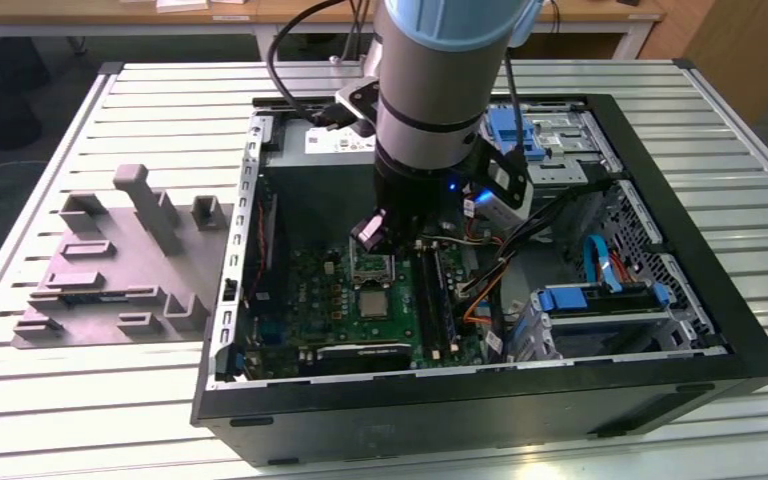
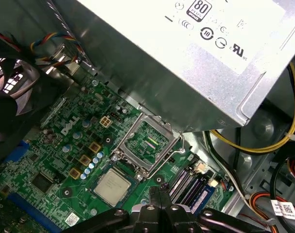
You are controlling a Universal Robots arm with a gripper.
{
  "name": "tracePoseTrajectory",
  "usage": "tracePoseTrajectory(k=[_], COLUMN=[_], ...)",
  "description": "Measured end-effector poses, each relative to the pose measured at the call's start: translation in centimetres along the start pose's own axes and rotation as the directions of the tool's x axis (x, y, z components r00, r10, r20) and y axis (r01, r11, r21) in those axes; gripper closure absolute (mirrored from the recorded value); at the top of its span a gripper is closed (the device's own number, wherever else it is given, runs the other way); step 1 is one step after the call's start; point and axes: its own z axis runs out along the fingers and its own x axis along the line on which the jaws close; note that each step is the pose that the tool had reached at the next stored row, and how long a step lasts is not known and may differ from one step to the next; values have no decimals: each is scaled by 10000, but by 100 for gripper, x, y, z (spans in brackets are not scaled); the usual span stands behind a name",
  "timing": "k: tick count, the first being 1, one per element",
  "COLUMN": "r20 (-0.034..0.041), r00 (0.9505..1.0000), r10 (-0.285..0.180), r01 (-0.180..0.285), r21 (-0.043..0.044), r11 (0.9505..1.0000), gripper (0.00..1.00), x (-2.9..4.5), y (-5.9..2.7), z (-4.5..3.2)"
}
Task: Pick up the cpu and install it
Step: 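Close the cpu cover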
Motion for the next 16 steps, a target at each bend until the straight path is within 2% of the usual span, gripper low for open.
tracePoseTrajectory(k=[16], r20=[1], r00=[10000], r10=[0], r01=[0], r21=[0], r11=[10000], gripper=[89], x=[0], y=[-1], z=[8])
